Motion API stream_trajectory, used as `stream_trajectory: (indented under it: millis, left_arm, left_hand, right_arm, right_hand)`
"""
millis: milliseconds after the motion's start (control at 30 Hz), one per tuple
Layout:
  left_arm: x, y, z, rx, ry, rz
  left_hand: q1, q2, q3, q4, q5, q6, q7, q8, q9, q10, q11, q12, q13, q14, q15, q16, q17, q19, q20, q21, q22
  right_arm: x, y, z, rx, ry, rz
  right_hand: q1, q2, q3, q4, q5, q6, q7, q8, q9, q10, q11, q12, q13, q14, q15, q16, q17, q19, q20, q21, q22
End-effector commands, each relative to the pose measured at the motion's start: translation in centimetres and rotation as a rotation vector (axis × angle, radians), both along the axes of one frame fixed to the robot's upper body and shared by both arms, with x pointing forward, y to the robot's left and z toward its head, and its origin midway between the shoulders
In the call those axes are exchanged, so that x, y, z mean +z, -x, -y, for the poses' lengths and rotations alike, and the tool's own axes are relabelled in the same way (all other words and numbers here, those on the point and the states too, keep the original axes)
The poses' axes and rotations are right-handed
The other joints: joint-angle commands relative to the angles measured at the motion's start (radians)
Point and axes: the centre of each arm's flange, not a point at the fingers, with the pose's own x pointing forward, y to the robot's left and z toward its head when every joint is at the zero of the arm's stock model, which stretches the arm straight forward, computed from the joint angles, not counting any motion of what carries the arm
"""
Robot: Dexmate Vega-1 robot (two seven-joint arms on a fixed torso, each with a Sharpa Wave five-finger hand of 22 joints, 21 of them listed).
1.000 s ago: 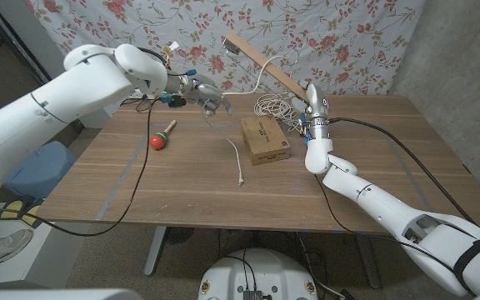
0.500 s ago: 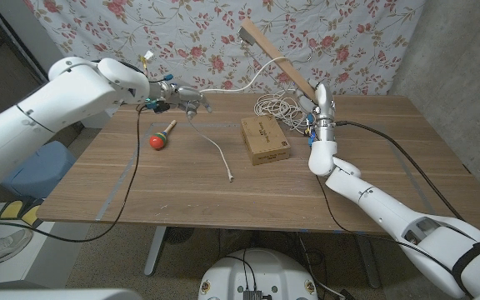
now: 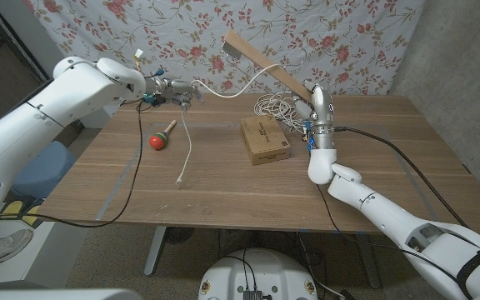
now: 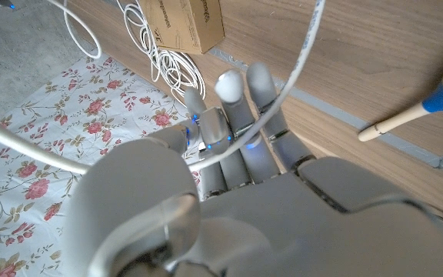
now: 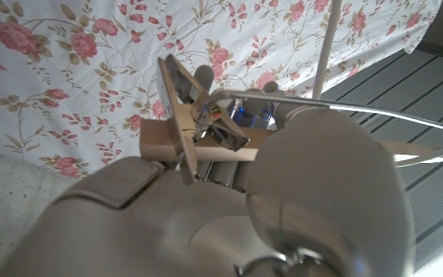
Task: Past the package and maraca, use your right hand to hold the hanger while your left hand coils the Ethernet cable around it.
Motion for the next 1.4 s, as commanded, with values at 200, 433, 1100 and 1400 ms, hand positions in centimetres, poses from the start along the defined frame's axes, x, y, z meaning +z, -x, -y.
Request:
stream_trajectory:
  millis: [200,433,1100,1400]
  left_arm:
    - [4.9,-4.6,4.6,-0.086,-0.050,0.021]
    - [7.4,-4.5,6.1,-0.112,-0.080,0.049]
    - [13.2,-1.0,8.3,-0.171,0.026,0.171]
    - [14.3,0.5,9.6,-0.275,0.071,0.169]
  left_hand:
    - [-0.001,0.015,0.004,0.010,0.009,0.064,0.069,0.013,0.001,-0.045,-0.050,0.017,0.005,-0.005,-0.006,0.016,0.007,0.010,-0.010,-0.001,0.003]
    - [-0.001,0.016,0.007,0.013,0.013,0.059,0.070,0.024,0.013,-0.035,-0.049,0.025,0.004,0.001,-0.008,0.029,0.008,0.021,-0.014,0.003,0.009]
    - [-0.005,0.026,0.020,0.019,0.018,0.058,0.089,0.086,0.072,0.006,-0.049,0.031,0.004,0.034,-0.012,0.084,0.009,0.083,-0.041,0.004,0.031]
    - [-0.004,0.028,0.026,0.018,0.018,0.055,0.090,0.093,0.071,0.008,-0.048,0.032,0.004,0.038,-0.013,0.094,0.007,0.094,-0.046,0.003,0.033]
  right_arm:
    - [-1.7,1.7,-3.4,-0.031,0.245,0.106]
    - [-2.8,1.0,-4.6,-0.034,0.324,0.078]
    - [-4.6,-2.5,-5.7,-0.094,0.443,-0.020]
    - [-4.2,-4.5,-6.1,-0.140,0.470,-0.074]
  right_hand:
    - [-0.111,0.135,0.001,0.004,0.002,0.002,0.004,0.003,0.002,0.000,-0.004,0.004,0.009,-0.007,-0.076,0.004,0.003,-0.002,-0.098,-0.006,0.001]
    - [-0.112,0.135,0.001,0.004,0.003,0.002,0.003,0.003,0.003,-0.002,-0.005,0.006,0.013,-0.008,-0.076,0.004,0.004,-0.002,-0.100,-0.008,0.000]
    - [-0.112,0.134,-0.002,0.003,0.006,0.003,0.000,0.003,0.003,0.002,-0.004,0.001,0.004,-0.009,-0.076,0.004,0.004,-0.003,-0.100,-0.015,0.001]
    - [-0.111,0.135,-0.003,0.003,0.007,0.003,0.001,0.002,0.000,0.003,-0.006,0.002,0.005,-0.011,-0.076,0.004,0.003,-0.004,-0.098,-0.017,0.001]
